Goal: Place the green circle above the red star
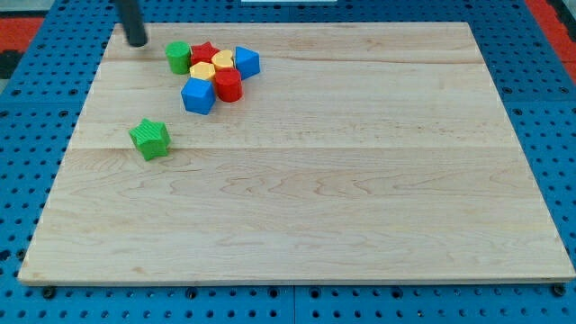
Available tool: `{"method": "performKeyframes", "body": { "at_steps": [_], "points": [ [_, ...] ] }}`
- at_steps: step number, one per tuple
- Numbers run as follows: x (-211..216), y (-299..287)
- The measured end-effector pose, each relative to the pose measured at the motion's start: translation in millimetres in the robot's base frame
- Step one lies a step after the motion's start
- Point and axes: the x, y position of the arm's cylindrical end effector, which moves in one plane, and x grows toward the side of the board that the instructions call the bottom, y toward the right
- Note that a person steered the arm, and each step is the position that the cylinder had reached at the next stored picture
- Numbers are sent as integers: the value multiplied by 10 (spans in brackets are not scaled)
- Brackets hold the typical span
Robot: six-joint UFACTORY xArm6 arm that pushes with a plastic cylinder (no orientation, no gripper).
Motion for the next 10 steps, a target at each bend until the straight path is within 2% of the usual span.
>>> {"method": "performKeyframes", "body": {
  "at_steps": [1,2,3,5,7,8,10],
  "points": [
    [442,180],
    [440,544],
    [331,920],
    [-141,942],
    [-550,414],
    [-637,647],
    [-614,1581]
  ]
}}
